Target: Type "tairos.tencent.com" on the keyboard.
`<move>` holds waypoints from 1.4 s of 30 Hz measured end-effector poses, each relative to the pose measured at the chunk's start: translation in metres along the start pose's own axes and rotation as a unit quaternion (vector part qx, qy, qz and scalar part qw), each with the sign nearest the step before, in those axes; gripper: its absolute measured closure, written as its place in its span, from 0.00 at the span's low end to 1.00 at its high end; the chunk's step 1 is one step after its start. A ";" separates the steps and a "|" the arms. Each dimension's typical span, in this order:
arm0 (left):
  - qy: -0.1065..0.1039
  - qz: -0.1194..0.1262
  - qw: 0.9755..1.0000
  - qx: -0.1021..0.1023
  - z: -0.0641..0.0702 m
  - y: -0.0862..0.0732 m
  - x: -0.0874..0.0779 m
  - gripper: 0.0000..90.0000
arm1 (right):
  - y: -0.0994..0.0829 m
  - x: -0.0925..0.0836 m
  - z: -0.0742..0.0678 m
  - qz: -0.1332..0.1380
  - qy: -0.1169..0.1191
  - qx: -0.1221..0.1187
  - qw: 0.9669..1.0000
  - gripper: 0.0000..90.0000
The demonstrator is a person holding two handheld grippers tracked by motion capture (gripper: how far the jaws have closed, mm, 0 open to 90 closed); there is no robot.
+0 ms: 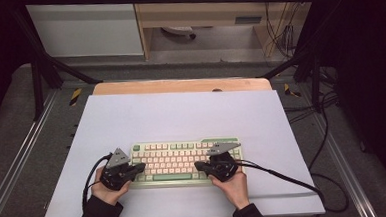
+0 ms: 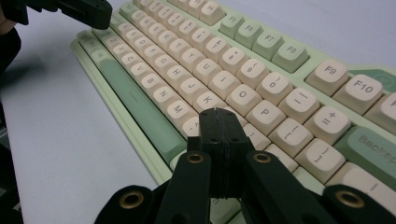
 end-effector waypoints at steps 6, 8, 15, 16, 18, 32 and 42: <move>0.001 -0.001 1.000 0.001 0.000 -0.002 0.000 1.00 | -0.004 0.005 0.000 -0.006 0.001 0.000 1.000 1.00; 0.001 0.000 1.000 0.002 0.000 -0.002 0.000 1.00 | -0.005 0.006 0.001 -0.010 -0.001 -0.003 1.000 1.00; 0.001 -0.001 1.000 0.005 0.001 -0.002 0.002 1.00 | -0.006 0.007 0.001 -0.011 -0.002 -0.003 1.000 1.00; 0.001 -0.001 1.000 0.005 0.001 -0.002 0.001 1.00 | -0.007 0.008 0.001 -0.014 -0.002 -0.005 1.000 1.00; 0.001 -0.001 1.000 0.005 0.001 -0.002 0.001 1.00 | -0.007 0.009 0.001 -0.013 -0.001 -0.008 1.000 1.00; -0.001 0.001 1.000 0.007 0.003 0.000 0.001 1.00 | 0.000 -0.008 0.002 0.001 -0.011 -0.012 1.000 1.00; -0.001 0.004 1.000 0.007 0.006 0.004 0.003 1.00 | -0.002 -0.016 0.006 0.007 -0.014 -0.006 1.000 1.00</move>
Point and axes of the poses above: each handheld gripper's, and its own axes: x roughly forward along the jaws, y roughly out of its top, z roughly to its right, the point moved 6 cm from there along x, roughly forward along the jaws, and after that the axes turned 9 degrees about y, right-handed, at the moved point
